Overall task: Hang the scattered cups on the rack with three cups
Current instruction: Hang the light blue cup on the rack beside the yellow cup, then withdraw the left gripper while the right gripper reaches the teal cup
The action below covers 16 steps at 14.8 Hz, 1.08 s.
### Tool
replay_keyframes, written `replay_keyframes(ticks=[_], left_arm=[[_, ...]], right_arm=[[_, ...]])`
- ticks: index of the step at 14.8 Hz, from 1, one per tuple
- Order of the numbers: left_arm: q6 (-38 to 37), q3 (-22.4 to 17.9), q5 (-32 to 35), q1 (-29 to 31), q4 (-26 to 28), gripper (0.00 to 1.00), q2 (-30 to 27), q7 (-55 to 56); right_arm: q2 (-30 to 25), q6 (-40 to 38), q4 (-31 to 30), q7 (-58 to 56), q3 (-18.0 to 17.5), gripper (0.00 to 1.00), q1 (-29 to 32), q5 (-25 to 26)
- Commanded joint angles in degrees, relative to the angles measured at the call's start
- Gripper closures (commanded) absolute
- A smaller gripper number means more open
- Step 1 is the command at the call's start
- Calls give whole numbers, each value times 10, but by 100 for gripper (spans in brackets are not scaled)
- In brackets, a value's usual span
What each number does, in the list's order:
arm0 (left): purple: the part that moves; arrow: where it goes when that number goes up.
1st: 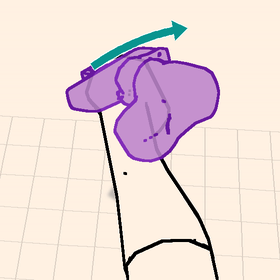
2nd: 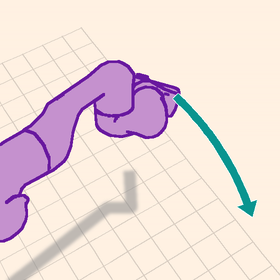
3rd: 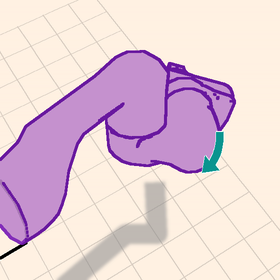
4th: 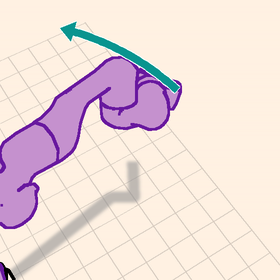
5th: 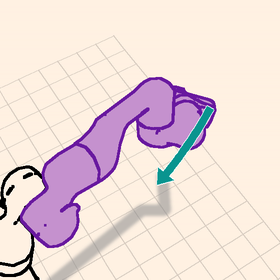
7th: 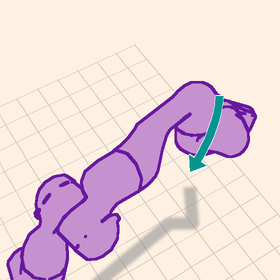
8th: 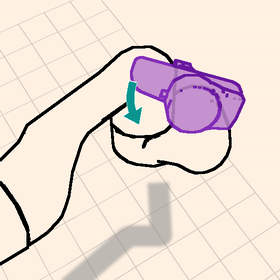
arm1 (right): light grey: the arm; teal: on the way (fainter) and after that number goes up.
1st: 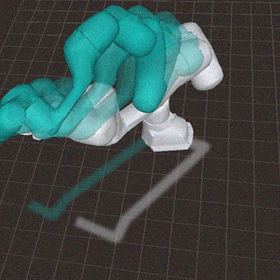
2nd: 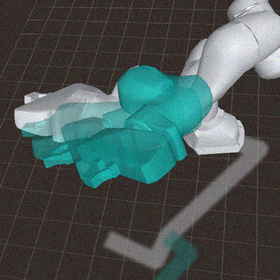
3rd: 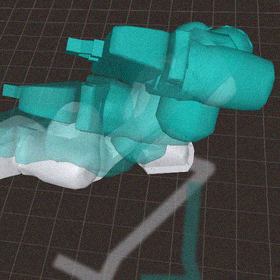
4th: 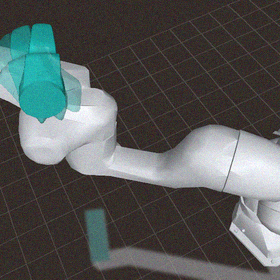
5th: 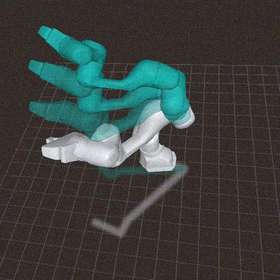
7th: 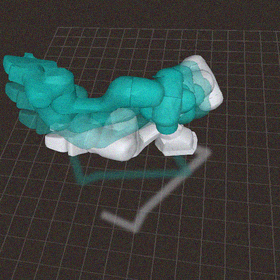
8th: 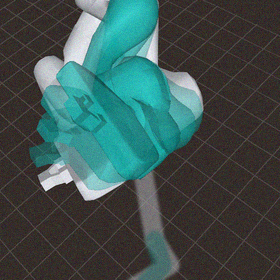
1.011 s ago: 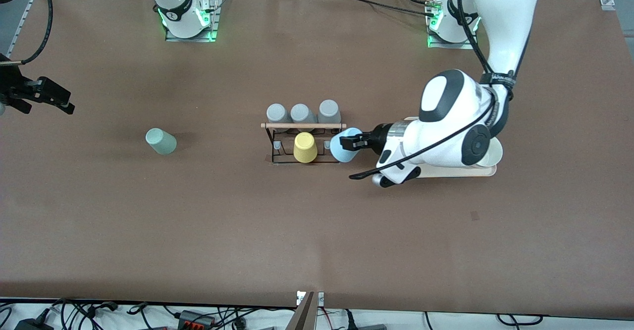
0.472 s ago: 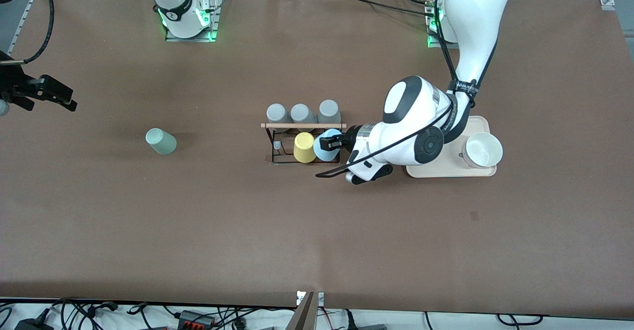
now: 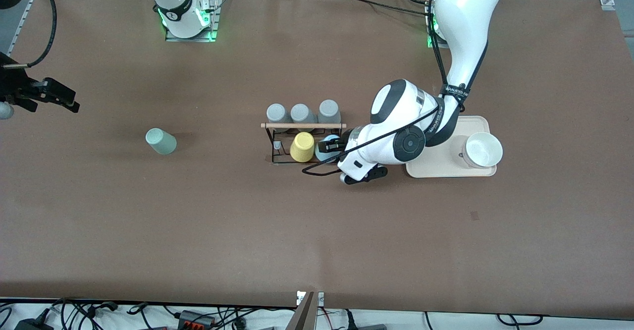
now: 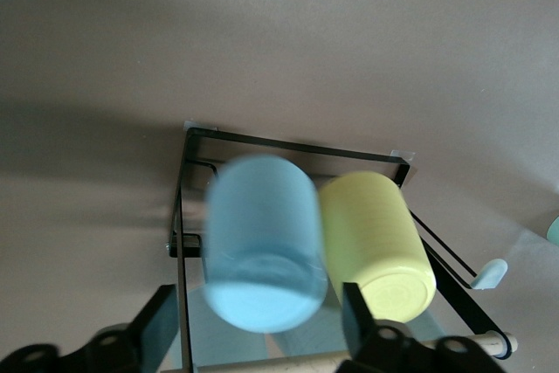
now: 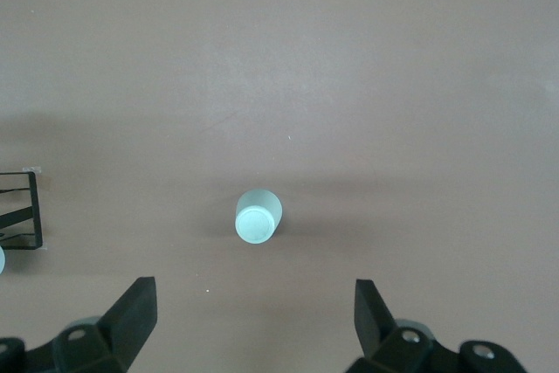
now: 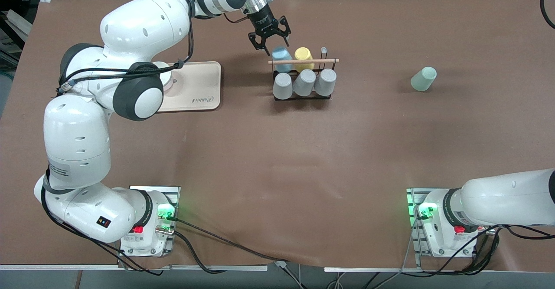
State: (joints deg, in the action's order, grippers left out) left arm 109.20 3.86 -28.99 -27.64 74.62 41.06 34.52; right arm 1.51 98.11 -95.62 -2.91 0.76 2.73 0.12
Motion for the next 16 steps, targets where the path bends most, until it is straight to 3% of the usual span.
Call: replay_keyframes(ticks=[1, 3, 6, 8, 11, 13, 16], left_arm=[[-10, -14, 11, 1, -15, 0, -33, 8], [-25, -31, 31, 27, -11, 0, -75, 4], [-83, -31, 157, 69, -14, 0, -131, 3], [-97, -25, 200, 81, -14, 0, -167, 4], [-186, -25, 200, 117, -14, 0, -224, 2], [-264, -29, 197, 130, -9, 0, -244, 0], [-320, -31, 205, 137, -7, 0, -263, -1]], right_arm=[[6, -1, 9, 0, -2, 0, 2, -9], [6, -5, 9, 1, -2, 0, 3, -9], [23, -5, 9, 1, -3, 0, 2, -9], [38, -2, 9, 0, -7, 0, -3, -6], [79, -6, 7, -5, -7, 0, -6, -8], [98, 13, 8, -4, -7, 0, -2, -11], [109, 28, -18, 2, -6, 0, -3, -1]])
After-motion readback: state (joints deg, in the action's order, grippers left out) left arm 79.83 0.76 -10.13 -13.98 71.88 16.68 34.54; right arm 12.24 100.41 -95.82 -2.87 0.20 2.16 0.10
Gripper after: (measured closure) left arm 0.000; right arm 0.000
